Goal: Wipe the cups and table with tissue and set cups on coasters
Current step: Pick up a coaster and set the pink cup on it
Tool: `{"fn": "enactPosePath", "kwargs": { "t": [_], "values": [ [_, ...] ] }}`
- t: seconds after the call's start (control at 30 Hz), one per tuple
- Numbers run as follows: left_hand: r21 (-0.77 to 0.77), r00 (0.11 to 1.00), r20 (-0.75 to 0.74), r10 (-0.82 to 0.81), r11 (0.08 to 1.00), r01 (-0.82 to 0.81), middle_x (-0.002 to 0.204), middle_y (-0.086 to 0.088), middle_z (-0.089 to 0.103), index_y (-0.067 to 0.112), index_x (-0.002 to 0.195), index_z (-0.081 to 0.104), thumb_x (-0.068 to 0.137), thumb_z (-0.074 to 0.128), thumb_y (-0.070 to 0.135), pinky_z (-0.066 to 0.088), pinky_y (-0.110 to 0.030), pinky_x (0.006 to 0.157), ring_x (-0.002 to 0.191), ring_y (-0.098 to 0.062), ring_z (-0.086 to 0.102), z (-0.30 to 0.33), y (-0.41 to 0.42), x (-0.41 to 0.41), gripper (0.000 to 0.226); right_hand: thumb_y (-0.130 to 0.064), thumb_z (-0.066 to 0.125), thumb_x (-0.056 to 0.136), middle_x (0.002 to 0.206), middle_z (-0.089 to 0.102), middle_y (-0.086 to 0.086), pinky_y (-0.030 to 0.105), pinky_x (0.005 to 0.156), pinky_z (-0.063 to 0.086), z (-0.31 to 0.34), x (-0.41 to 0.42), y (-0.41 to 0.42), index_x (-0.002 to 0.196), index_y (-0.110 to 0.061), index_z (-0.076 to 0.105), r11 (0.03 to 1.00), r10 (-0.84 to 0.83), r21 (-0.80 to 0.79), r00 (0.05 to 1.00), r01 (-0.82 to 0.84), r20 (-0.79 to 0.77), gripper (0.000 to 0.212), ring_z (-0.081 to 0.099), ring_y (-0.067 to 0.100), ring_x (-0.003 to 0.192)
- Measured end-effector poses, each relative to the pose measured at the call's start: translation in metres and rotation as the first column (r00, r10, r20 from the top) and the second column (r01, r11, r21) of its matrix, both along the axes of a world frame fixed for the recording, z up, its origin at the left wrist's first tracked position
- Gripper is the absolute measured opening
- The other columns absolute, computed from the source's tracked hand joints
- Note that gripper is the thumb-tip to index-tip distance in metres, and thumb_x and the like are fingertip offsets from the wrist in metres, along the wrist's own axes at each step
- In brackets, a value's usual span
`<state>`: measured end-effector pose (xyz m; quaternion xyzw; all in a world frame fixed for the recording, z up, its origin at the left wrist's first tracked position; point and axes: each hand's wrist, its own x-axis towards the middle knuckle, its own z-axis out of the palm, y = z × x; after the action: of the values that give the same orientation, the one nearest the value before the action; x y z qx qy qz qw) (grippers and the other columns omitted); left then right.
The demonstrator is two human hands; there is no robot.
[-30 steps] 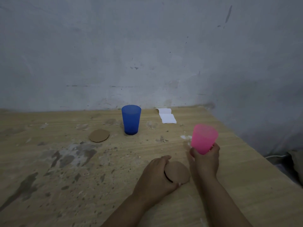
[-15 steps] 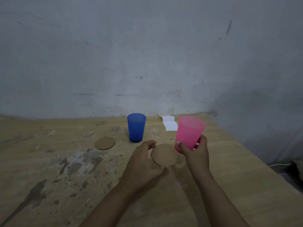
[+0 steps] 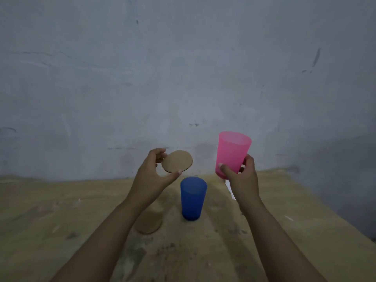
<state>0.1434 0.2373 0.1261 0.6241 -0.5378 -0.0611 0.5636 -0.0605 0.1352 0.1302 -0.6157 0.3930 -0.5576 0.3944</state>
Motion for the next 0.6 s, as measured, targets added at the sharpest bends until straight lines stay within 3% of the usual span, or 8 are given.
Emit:
{"fn": "enactPosePath", "kwargs": {
  "t": [0.13,0.3,0.43,0.6],
  "values": [
    [0.054,1.0,-0.003,-0.002,0.999,0.002,0.115,0.01,0.055,0.027,0.124,0.042,0.069,0.081,0.034,0.038,-0.011,0.08,0.106,-0.007,0.053,-0.011,-0.033,0.029,0.067,-0.021,0.071,0.076,0.11,0.058,-0.003,0.033,0.074,0.053,0.0,0.023,-0.035,0.126,-0.022,0.041,0.999,0.036,0.027,0.999,-0.036,-0.014,0.058,0.059,0.01,0.092],
    [0.136,1.0,-0.007,-0.03,0.99,0.031,0.115,0.01,0.055,0.025,0.125,0.043,0.067,0.083,0.032,0.038,-0.011,0.08,0.105,-0.006,0.053,-0.04,-0.069,0.051,0.071,-0.027,0.072,0.076,0.107,0.059,-0.009,0.018,0.063,0.045,-0.017,0.049,-0.067,0.126,-0.024,0.042,0.996,0.072,0.048,0.995,-0.069,-0.064,0.058,0.057,0.001,0.089],
    [0.218,0.999,-0.038,-0.035,0.975,0.043,0.117,0.01,0.054,0.027,0.127,0.042,0.066,0.082,0.034,0.036,-0.008,0.076,0.102,-0.003,0.052,-0.064,-0.093,0.057,0.073,-0.027,0.072,0.075,0.105,0.059,-0.009,0.017,0.062,0.045,-0.035,0.063,-0.084,0.125,-0.025,0.043,0.993,0.089,0.08,0.992,-0.082,-0.087,0.058,0.058,0.002,0.089],
    [0.34,0.996,-0.021,-0.082,0.937,0.085,0.116,0.019,0.048,0.032,0.129,0.037,0.062,0.077,0.055,0.036,-0.006,0.072,0.101,0.004,0.048,-0.091,-0.111,0.062,0.082,-0.026,0.072,0.077,0.112,0.059,-0.004,0.018,0.063,0.046,-0.057,0.071,-0.101,0.128,-0.023,0.042,0.99,0.093,0.111,0.991,-0.082,-0.099,0.06,0.059,0.006,0.092]
  ]
}}
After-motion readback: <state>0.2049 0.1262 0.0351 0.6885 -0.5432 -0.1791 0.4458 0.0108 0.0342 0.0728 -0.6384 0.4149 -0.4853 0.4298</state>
